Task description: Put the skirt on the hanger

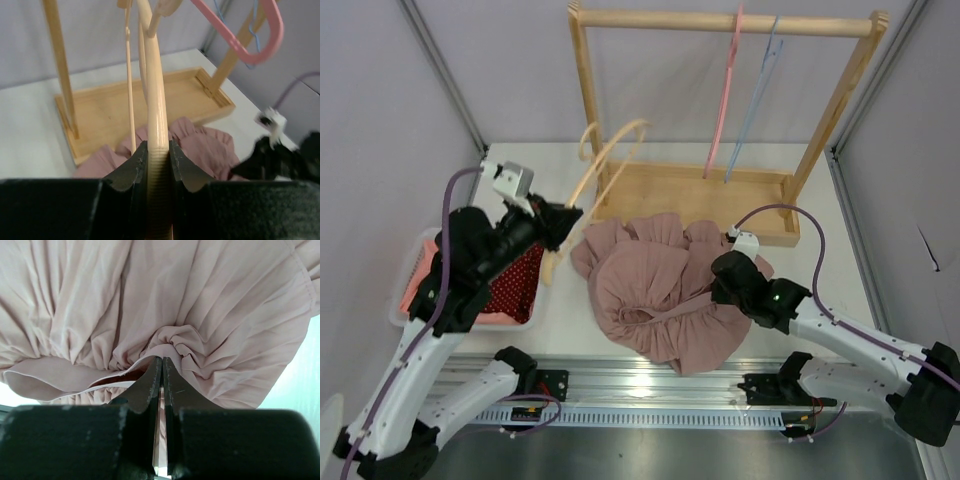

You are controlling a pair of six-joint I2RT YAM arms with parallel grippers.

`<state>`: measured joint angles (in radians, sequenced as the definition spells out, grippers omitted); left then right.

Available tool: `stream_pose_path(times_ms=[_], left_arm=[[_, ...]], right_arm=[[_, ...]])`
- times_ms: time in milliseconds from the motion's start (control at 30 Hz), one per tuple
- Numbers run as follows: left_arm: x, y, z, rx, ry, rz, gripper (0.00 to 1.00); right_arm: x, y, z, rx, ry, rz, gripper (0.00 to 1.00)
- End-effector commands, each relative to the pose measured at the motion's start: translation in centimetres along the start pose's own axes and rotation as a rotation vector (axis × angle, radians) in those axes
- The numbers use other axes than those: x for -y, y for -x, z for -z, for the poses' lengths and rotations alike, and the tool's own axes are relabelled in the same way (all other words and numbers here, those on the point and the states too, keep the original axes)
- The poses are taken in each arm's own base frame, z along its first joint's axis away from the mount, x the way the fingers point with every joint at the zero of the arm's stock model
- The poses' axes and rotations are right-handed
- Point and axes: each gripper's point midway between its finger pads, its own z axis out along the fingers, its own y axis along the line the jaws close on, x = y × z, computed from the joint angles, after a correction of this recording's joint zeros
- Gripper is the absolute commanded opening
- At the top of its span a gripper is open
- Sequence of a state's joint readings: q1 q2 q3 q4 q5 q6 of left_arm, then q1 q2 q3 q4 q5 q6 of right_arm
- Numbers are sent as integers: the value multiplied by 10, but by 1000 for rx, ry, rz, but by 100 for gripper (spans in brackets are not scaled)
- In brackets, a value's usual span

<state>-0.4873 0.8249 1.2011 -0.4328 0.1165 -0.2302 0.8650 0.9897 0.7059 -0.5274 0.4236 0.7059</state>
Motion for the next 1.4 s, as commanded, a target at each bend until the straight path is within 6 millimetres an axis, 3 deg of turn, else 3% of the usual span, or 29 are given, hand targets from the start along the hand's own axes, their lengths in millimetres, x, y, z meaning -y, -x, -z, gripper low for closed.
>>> stream_pose_path(times_ms=[0, 33, 67, 267, 467, 800, 1367], left_arm=[[25, -57, 27, -165, -152, 96, 0], [28, -79, 39, -203, -181, 115, 0], [42, -85, 49, -223, -256, 145, 0], [79, -124, 92, -336, -496, 232, 0], [84, -148, 110, -422, -540, 254, 0], [80, -168, 114, -500, -514, 251, 0], [70, -178, 102, -551, -459, 240, 0]], right_arm=[[-3, 14, 5, 4, -2, 11, 0], [-5, 17, 6, 4, -4, 11, 0], [-1, 16, 6, -9, -19, 19, 0], [0, 19, 9, -45, -38, 28, 0], [-1, 13, 4, -60, -39, 13, 0], [1, 9, 2, -70, -58, 7, 0], [0, 11, 6, -60, -38, 4, 0]])
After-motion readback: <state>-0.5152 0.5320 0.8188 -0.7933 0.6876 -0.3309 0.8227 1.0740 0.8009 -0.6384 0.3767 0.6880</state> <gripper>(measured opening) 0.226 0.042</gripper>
